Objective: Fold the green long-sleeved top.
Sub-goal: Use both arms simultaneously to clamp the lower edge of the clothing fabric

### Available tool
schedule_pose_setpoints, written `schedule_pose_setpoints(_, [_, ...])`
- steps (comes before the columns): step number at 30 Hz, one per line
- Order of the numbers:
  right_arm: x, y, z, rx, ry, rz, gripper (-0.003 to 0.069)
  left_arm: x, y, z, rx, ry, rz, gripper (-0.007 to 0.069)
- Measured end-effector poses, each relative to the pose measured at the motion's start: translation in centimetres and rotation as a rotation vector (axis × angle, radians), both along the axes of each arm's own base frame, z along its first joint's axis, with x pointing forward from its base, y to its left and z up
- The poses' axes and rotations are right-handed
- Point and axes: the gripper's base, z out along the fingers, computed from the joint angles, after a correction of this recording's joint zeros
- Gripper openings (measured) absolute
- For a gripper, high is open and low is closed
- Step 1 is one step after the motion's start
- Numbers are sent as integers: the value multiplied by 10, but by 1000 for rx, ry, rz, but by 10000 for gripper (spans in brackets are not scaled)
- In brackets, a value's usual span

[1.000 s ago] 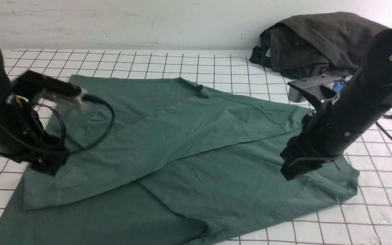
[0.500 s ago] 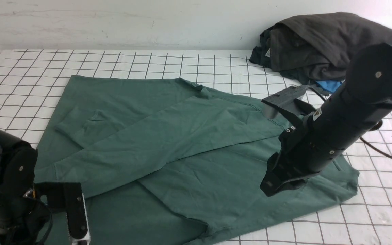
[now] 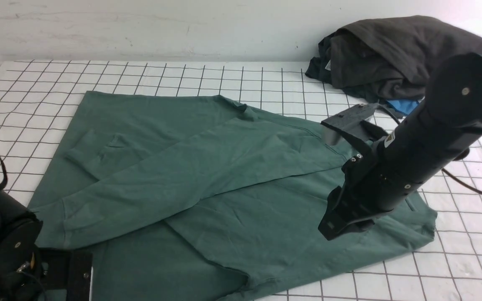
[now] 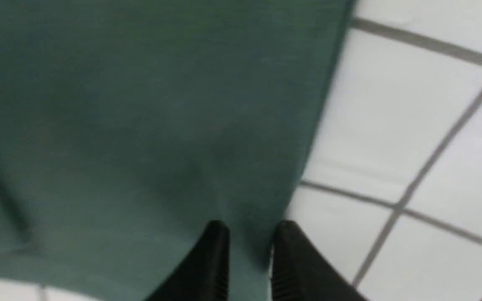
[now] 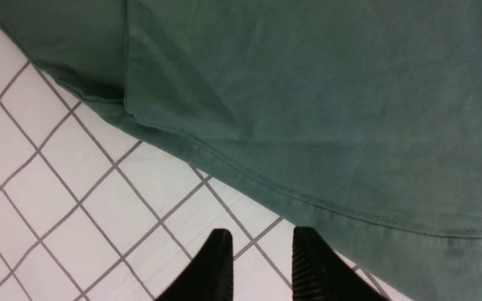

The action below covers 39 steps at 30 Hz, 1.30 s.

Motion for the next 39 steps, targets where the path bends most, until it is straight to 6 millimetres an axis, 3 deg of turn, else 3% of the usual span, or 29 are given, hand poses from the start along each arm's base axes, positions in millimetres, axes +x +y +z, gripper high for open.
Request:
schedule_pose_setpoints(2, [-1, 0, 3, 6, -16, -2, 195, 0, -1, 12, -24, -84, 2, 27])
schedule_pose_setpoints(7, [-2, -1, 8, 13, -36, -1, 195, 1, -3, 25, -72, -200, 55, -8])
schedule_pose_setpoints(14, [-2, -1, 8, 13, -35, 0, 195, 0, -2, 23, -88, -211, 119, -8])
schedule_pose_setpoints(18, [-2, -1, 8, 13, -36, 3, 195, -10, -1, 9, -84, -159, 118, -3])
schedule_pose_setpoints(21, [-2, -1, 8, 12, -37, 5, 195, -14, -2, 2, -92, -151, 110, 26])
schedule_pose_setpoints(27, [-2, -1, 8, 16, -36, 8, 195, -17, -2, -2, -106, -162, 98, 293])
schedule_pose_setpoints(31, [-2, 0, 8, 25, -34, 10, 195, -16, -1, -6, -84, -146, 72, 382])
schedule_pose_setpoints(33, [-2, 0, 8, 27, -33, 10, 195, -15, -1, -7, -74, -138, 63, 379])
schedule_pose_setpoints(38, [-2, 1, 8, 33, -38, 24, 195, -10, 1, -11, -40, -121, 25, 227])
schedule_pose_setpoints(39, [-3, 1, 8, 34, -39, 26, 195, -11, 1, -11, -36, -121, 20, 167])
